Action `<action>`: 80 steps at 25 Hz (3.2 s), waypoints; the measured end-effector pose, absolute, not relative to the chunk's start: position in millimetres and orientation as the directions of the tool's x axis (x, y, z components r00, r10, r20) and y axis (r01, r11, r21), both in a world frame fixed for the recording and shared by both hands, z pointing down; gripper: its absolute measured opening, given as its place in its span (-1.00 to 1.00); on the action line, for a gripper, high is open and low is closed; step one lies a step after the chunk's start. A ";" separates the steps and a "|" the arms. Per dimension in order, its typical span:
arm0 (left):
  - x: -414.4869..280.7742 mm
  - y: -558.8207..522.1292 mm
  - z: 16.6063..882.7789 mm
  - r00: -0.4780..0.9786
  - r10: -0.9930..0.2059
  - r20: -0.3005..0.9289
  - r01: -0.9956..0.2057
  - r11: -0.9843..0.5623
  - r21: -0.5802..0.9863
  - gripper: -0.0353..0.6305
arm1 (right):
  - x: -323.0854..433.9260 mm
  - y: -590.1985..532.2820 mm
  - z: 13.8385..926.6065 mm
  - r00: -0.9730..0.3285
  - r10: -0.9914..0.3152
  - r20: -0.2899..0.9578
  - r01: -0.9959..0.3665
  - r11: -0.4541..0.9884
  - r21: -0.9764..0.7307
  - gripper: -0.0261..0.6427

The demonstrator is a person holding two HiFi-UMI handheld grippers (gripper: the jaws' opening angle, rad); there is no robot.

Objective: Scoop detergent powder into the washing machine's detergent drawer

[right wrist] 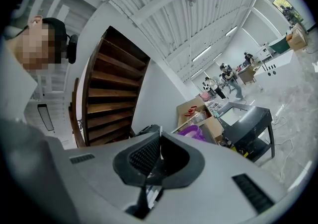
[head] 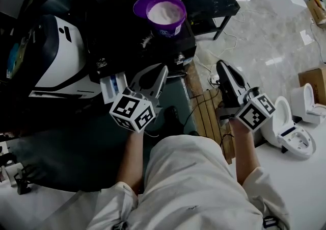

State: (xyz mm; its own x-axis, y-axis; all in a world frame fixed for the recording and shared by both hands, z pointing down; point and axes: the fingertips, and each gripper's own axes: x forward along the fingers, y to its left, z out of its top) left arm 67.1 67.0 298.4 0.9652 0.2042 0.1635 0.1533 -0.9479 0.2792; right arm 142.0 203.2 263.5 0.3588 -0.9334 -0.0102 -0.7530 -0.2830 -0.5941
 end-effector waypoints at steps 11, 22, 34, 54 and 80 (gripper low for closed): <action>84.2 20.5 303.1 0.955 0.255 0.150 0.203 -0.935 0.291 -0.83 | 153.4 154.8 264.9 0.394 -0.919 -0.008 -0.748 -0.316 -0.583 -0.89; 79.9 5.4 307.1 0.951 0.264 0.163 0.208 -0.932 0.296 -0.83 | 152.3 131.3 266.5 0.390 -0.921 -0.002 -0.748 -0.315 -0.584 -0.89; 97.9 -3.7 306.1 0.958 0.238 0.158 0.184 -0.936 0.299 -0.83 | 176.7 115.3 263.5 0.358 -0.934 -0.001 -0.763 -0.292 -0.576 -0.89; 164.5 -46.9 317.9 0.971 0.133 0.198 0.065 -0.946 0.317 -0.83 | 257.4 51.8 271.8 0.206 -0.977 0.063 -0.828 -0.208 -0.521 -0.89; 190.8 -77.1 350.1 0.960 0.017 0.280 -0.085 -0.933 0.350 -0.83 | 306.1 -9.9 316.9 0.035 -0.967 0.254 -0.893 -0.144 -0.426 -0.89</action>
